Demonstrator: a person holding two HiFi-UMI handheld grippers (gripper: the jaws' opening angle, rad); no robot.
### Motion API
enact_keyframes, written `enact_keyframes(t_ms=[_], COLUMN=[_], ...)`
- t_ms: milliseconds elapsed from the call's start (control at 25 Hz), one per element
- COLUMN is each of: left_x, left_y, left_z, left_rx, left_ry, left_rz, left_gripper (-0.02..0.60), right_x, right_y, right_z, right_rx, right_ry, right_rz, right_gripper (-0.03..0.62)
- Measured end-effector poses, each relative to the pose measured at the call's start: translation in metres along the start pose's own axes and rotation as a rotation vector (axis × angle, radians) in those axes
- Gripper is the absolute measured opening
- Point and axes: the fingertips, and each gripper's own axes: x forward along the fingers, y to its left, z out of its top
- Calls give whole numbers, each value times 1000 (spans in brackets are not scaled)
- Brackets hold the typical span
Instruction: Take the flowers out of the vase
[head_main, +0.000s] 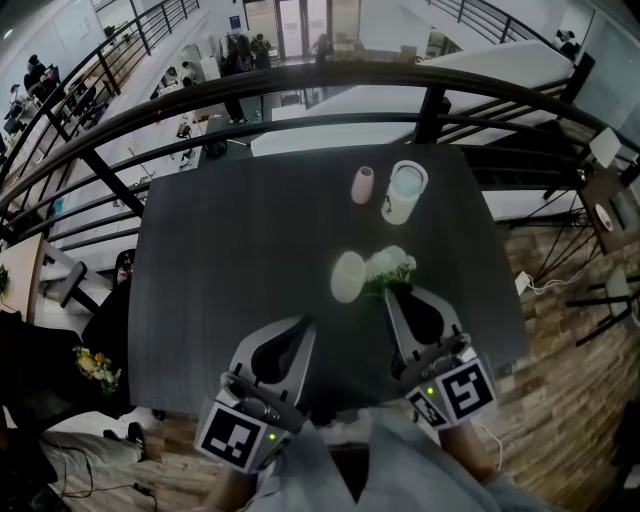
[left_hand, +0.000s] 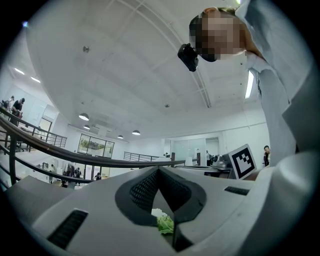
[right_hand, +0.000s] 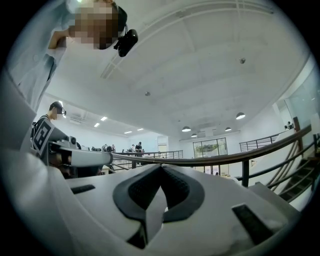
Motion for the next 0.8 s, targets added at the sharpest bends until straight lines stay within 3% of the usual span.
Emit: enact_keyframes(t_ms=[800], left_x=[0], left_y=[-2], left_z=[-2], left_rx=[-7], left_ry=[3], left_rz=[-3], left_gripper=[-1], right_x=[0], right_y=[5], right_z=[2], right_rx=[-40], right_ry=[2], right_rz=[25], right_gripper=[-2])
